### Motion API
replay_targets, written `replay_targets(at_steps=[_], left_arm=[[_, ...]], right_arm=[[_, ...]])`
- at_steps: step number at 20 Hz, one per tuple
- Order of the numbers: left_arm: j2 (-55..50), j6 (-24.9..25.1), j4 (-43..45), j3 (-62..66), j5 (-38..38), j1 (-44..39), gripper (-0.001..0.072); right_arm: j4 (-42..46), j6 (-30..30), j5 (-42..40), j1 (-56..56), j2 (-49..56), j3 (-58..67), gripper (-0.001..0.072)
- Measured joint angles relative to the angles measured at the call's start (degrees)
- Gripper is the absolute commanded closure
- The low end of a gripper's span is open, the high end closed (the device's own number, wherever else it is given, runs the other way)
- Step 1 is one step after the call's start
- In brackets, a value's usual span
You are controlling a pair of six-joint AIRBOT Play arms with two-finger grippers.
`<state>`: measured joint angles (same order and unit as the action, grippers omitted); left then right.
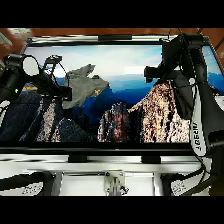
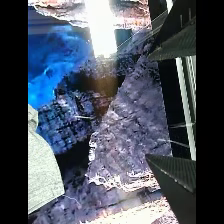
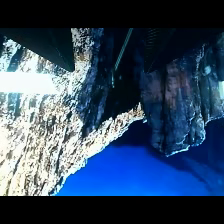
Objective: Fold the shirts.
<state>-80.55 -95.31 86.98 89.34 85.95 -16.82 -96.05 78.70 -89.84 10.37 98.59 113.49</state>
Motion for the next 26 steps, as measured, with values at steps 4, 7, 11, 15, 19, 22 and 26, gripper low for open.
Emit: replay_targets(at_steps=[4, 7, 11, 15, 19, 22, 26], left_arm=[[0.0, 0.0, 0.0, 0.0, 0.0, 0.0, -0.0005], [0.0, 0.0, 0.0, 0.0, 0.0, 0.0, -0.0005], [0.0, 0.0, 0.0, 0.0, 0.0, 0.0, -0.0005], [0.0, 0.0, 0.0, 0.0, 0.0, 0.0, -0.0005], [-0.1, 0.0, 0.0, 0.0, -0.3, 0.0, -0.0006], [-0.7, 0.0, 0.0, 0.0, -2.5, 0.0, -0.0006], [-1.8, 0.0, -0.2, 0.0, -3.9, 0.0, -0.0005]], right_arm=[[0.0, 0.0, 0.0, 0.0, 0.0, 0.0, 0.0165], [0.0, 0.0, 0.0, 0.0, 0.0, 0.0, 0.0165], [0.0, 0.0, 0.0, 0.0, 0.0, 0.0, 0.0165], [0.0, 0.0, 0.0, 0.0, 0.0, 0.0, 0.0165], [0.0, 0.0, 0.0, 0.0, 0.0, 0.0, 0.0165], [0.0, 0.0, 0.0, 0.0, 0.0, 0.0, 0.0165], [0.1, 0.0, 0.2, 0.0, 0.0, 0.0, 0.0165]])
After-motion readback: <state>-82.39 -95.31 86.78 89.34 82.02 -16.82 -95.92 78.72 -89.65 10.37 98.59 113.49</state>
